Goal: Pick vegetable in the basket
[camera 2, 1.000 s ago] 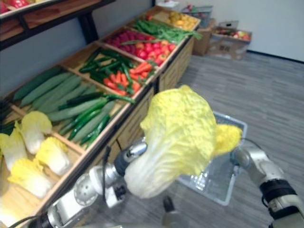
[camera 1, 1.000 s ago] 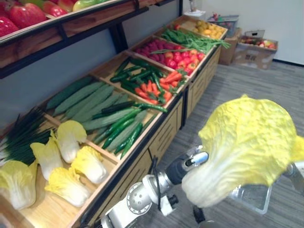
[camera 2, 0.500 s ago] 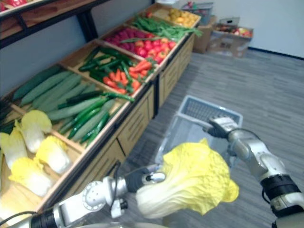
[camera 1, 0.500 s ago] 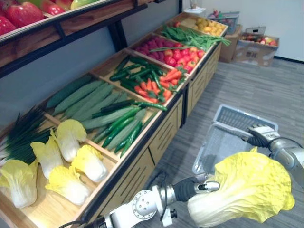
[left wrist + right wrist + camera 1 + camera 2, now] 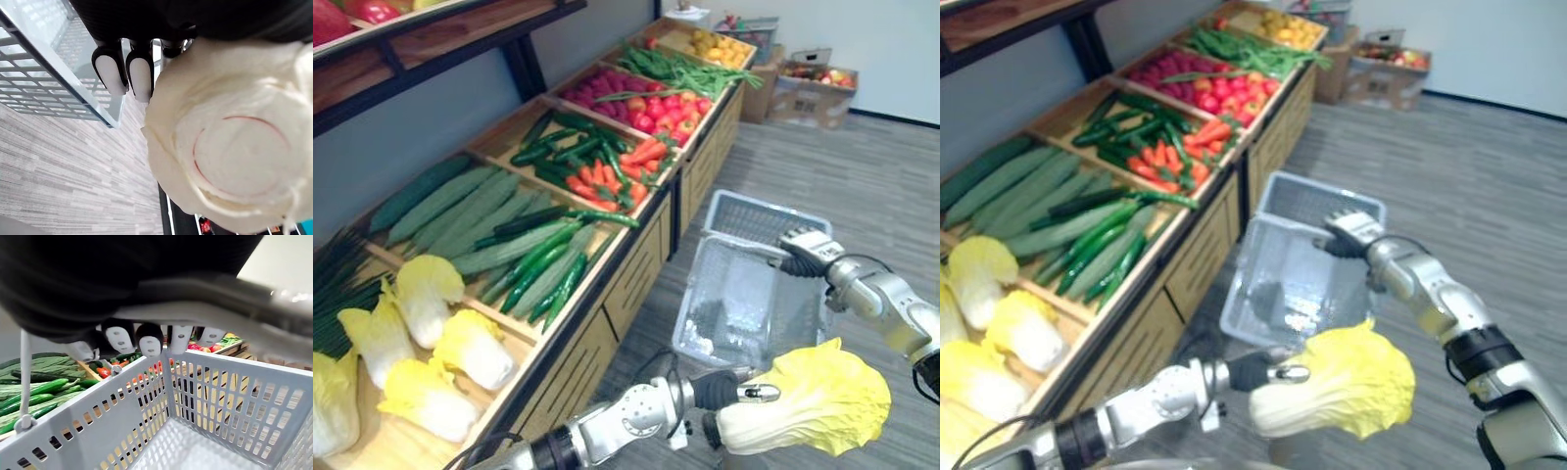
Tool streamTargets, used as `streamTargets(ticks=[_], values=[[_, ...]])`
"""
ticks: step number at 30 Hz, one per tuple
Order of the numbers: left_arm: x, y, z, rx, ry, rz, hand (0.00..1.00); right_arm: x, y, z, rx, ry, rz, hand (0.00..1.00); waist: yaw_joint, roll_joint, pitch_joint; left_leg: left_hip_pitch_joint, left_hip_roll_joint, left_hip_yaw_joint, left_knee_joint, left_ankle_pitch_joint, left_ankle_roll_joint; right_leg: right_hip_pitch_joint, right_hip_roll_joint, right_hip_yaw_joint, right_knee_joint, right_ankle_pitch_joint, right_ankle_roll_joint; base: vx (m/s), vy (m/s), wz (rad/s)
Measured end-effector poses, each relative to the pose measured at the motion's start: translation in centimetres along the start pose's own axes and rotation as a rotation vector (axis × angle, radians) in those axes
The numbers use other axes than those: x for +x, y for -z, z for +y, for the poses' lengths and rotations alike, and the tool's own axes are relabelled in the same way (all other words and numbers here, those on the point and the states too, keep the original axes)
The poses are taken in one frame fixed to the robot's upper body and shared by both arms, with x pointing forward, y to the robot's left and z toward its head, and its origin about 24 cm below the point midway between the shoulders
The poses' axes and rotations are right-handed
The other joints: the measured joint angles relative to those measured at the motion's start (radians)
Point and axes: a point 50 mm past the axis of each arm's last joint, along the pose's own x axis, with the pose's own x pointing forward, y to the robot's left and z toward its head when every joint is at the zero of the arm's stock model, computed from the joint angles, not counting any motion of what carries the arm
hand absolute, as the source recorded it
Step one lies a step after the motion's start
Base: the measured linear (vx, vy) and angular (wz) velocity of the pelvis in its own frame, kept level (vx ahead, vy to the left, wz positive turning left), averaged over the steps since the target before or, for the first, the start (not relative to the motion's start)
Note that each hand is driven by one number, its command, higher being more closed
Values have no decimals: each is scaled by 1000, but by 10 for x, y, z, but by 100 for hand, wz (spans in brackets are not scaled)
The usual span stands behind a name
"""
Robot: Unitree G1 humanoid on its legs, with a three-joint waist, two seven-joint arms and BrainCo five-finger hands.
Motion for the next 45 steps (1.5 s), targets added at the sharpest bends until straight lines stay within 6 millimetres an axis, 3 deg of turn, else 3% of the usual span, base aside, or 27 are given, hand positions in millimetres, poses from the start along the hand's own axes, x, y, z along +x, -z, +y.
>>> streamTargets(ticks=[6,12,18,22,28,29,37,45], values=[[5,15,7,23,-57,75,100,20,-26,-2,-36,-56,-122,100,0,-20,13,30,5,48,19,-11,2,-1,16,40,0,0,0,-6,21,-21],[9,24,21,74,-146,137,100,22,-38,6,-23,-108,-180,100,2,-30,19,28,4,50,21,-17,3,-2,15,42,0,0,0,-5,8,-2],[9,41,36,141,-264,262,100,22,-38,7,1,-136,-184,100,0,-40,25,20,-26,21,-6,-12,11,0,-7,34,-3,0,1,-44,16,8],[4,57,57,216,-353,389,100,19,-34,14,8,-185,-168,100,-20,-55,34,-12,-45,-30,-10,-9,22,2,-39,5,-17,2,4,-68,6,29],[6,63,71,364,-333,459,100,16,-30,17,27,-194,-149,100,-23,-55,52,-26,-52,-41,-6,-13,30,1,-50,3,-22,4,8,-19,9,5],[9,62,75,387,-334,465,0,16,-28,15,25,-189,-142,100,-24,-53,62,-26,-54,-41,-5,-14,31,1,-52,3,-23,5,9,0,0,0],[14,62,85,448,-321,490,0,15,-26,11,37,-178,-137,100,-23,-42,94,-24,-54,-34,17,-27,36,-10,-45,30,-24,10,14,-20,12,-8],[17,58,85,449,-312,462,0,13,-23,6,24,-170,-128,100,-23,-12,116,-33,-33,-31,51,-54,34,-16,-39,41,-23,12,17,-42,0,-5]])
